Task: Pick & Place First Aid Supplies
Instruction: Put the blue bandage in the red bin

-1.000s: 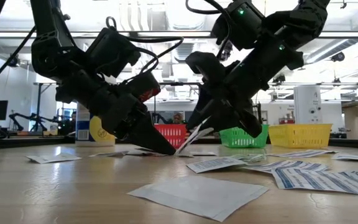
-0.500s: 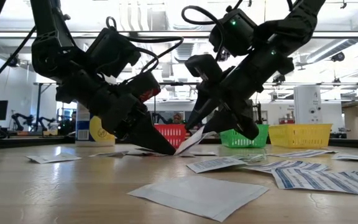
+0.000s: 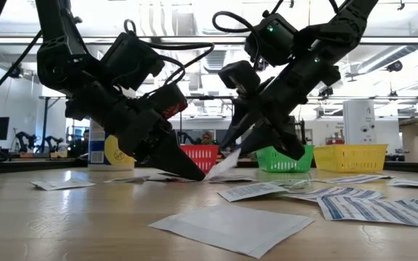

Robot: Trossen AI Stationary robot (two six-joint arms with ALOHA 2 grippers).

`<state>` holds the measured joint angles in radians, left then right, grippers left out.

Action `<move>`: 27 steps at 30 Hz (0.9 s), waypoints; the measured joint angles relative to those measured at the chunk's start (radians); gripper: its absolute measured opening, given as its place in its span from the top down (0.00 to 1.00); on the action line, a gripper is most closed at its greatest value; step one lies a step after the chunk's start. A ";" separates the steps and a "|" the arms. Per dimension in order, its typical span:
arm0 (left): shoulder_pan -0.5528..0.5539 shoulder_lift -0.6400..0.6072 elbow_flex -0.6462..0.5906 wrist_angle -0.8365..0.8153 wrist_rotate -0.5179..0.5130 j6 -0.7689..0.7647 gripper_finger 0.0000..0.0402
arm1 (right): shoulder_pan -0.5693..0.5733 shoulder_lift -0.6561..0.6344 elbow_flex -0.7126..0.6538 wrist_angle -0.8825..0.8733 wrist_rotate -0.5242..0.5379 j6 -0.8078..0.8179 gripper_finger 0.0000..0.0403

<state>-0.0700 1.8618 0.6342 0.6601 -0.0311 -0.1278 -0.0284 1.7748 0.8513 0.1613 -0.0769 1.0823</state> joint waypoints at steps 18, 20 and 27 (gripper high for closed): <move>0.000 0.000 0.000 0.008 0.000 0.006 1.00 | 0.042 0.012 0.002 -0.044 0.046 0.037 0.82; 0.000 0.000 0.000 0.011 0.001 0.007 1.00 | 0.042 0.012 0.002 -0.043 0.052 0.036 0.84; -0.001 0.001 -0.001 0.017 0.000 0.010 1.00 | 0.044 0.012 0.002 -0.043 0.054 0.013 0.94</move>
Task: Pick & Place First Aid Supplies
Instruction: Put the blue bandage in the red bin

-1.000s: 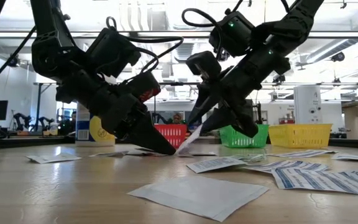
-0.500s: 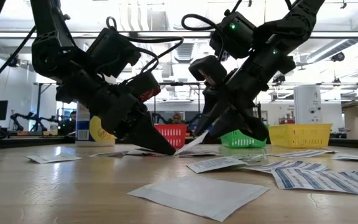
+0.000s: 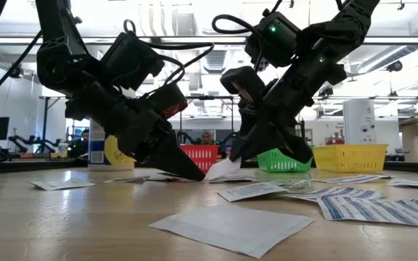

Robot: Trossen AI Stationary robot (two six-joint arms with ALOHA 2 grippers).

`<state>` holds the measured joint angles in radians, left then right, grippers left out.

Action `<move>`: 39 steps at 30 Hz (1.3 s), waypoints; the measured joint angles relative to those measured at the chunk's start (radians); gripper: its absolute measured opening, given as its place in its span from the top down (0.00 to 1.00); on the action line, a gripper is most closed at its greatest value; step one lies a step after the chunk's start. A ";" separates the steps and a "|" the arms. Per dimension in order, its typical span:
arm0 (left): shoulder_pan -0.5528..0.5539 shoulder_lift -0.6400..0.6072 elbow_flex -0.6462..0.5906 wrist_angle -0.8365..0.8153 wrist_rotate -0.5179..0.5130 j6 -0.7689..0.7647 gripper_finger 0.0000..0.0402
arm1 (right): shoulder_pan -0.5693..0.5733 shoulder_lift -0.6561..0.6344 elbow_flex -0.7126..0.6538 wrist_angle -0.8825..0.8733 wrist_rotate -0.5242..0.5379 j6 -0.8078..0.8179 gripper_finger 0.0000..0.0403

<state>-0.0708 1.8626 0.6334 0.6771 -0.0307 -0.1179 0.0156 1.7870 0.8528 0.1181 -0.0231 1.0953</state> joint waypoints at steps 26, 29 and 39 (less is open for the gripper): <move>0.000 -0.297 -0.001 -0.237 -0.048 0.073 1.00 | 0.000 -0.088 0.000 -0.003 -0.003 -0.182 0.98; 0.000 -0.382 -0.001 -0.351 -0.048 0.074 1.00 | 0.000 -0.119 0.000 -0.008 0.000 -0.208 0.98; -0.020 -0.585 -0.011 -0.607 -0.046 0.065 1.00 | -0.002 -0.201 0.000 -0.008 0.081 -0.288 0.98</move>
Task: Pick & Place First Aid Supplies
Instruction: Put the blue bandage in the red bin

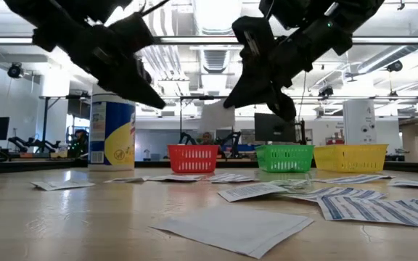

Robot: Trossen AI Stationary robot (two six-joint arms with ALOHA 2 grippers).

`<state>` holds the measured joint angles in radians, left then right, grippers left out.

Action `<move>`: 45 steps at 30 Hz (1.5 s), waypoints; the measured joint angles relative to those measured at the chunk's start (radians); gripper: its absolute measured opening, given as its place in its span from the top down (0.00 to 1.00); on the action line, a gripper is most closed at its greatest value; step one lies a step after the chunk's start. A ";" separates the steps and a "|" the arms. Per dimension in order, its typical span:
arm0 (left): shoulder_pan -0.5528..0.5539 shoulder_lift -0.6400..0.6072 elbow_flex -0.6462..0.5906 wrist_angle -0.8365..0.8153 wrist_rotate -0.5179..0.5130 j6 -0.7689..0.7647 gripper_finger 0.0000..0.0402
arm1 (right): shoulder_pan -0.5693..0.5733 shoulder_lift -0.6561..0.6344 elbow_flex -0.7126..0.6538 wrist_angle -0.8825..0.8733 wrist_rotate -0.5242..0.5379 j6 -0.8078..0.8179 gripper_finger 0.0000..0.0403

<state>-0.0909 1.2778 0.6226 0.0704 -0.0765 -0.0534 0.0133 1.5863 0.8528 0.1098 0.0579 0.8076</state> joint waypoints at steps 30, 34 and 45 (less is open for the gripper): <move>-0.110 -0.058 -0.204 0.227 0.014 -0.022 1.00 | -0.186 0.001 0.000 0.268 0.143 -0.115 0.98; -0.110 -0.058 -0.204 0.227 0.015 -0.022 1.00 | -0.199 0.041 0.008 0.326 0.197 -0.126 0.98; -0.110 -0.058 -0.204 0.221 0.121 -0.003 1.00 | -0.259 0.174 0.117 0.279 0.140 -0.131 0.98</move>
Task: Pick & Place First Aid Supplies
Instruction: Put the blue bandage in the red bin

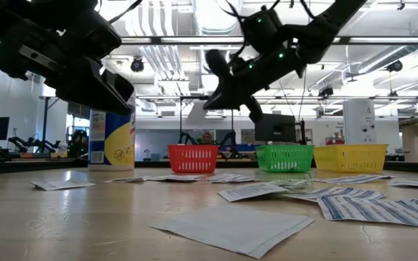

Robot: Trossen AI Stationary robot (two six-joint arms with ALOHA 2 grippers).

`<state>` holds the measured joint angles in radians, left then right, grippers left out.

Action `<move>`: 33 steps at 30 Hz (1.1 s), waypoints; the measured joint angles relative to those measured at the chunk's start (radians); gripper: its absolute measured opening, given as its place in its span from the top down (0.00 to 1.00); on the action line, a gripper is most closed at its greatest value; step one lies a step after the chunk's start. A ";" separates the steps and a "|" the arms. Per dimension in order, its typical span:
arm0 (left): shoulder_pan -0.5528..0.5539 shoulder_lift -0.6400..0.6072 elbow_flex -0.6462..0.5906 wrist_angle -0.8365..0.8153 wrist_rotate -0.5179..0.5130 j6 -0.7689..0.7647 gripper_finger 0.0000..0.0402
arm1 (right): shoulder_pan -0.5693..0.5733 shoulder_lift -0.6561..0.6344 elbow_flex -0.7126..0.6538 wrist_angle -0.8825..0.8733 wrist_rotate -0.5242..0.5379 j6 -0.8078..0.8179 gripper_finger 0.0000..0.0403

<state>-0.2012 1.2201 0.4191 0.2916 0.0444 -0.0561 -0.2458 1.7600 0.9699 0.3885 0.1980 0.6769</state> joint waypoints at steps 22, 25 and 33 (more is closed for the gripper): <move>-0.051 0.000 -0.048 0.019 0.000 -0.123 1.00 | -0.046 0.190 0.122 -0.095 -0.023 0.003 0.98; -0.075 0.001 -0.061 0.033 0.000 -0.143 1.00 | -0.048 0.227 0.152 -0.101 -0.030 0.004 0.98; -0.149 0.001 -0.072 0.042 -0.042 -0.188 1.00 | -0.048 0.246 0.227 -0.217 -0.072 0.019 0.98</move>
<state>-0.3502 1.2209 0.3473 0.3341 0.0028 -0.2440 -0.2943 2.0060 1.1965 0.1717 0.1257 0.6960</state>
